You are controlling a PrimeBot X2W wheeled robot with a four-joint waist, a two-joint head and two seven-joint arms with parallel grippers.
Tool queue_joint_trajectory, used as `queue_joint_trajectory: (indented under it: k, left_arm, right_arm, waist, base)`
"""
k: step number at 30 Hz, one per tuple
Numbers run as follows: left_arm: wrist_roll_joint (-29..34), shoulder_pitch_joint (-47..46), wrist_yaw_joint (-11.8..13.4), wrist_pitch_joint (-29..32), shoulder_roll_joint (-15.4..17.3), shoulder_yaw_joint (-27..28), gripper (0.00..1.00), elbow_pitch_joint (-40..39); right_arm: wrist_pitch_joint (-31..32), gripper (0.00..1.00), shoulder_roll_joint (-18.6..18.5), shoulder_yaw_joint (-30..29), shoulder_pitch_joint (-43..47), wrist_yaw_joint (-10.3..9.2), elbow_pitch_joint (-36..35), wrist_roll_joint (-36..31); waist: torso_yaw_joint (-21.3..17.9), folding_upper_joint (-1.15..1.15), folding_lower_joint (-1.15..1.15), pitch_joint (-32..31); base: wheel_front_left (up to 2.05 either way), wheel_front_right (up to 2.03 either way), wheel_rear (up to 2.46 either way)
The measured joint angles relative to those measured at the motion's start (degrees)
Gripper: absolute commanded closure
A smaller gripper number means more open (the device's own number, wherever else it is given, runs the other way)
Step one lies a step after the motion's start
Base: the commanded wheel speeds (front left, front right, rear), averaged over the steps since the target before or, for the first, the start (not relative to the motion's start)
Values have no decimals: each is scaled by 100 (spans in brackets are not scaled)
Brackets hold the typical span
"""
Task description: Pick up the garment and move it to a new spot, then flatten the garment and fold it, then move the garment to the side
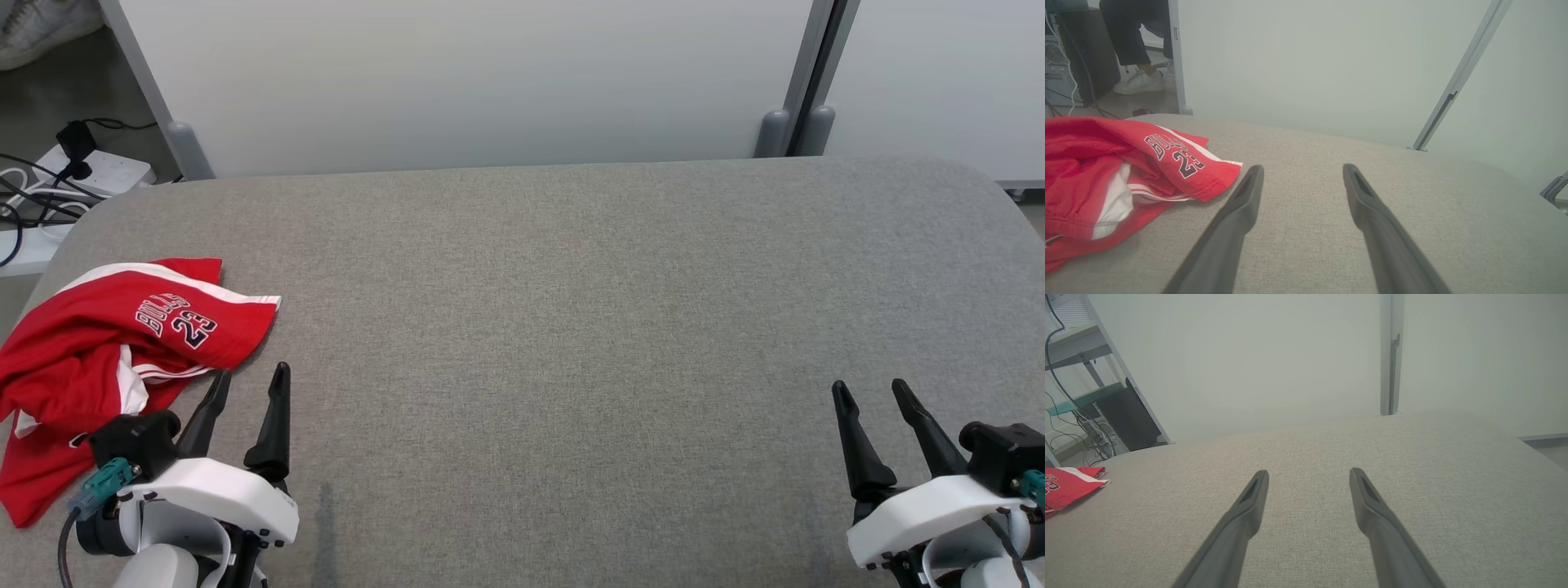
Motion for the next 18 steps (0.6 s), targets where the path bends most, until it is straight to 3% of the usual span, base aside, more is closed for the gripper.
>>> queue_joint_trajectory:
  k: [18]
  left_arm:
    - [710,-18,179,-65,124,-58,0,67]
  right_arm:
    - [-122,0,-5,-3,2,1,22,-1010]
  waist:
    - [6,0,0,-16]
  base:
    - [0,0,0]
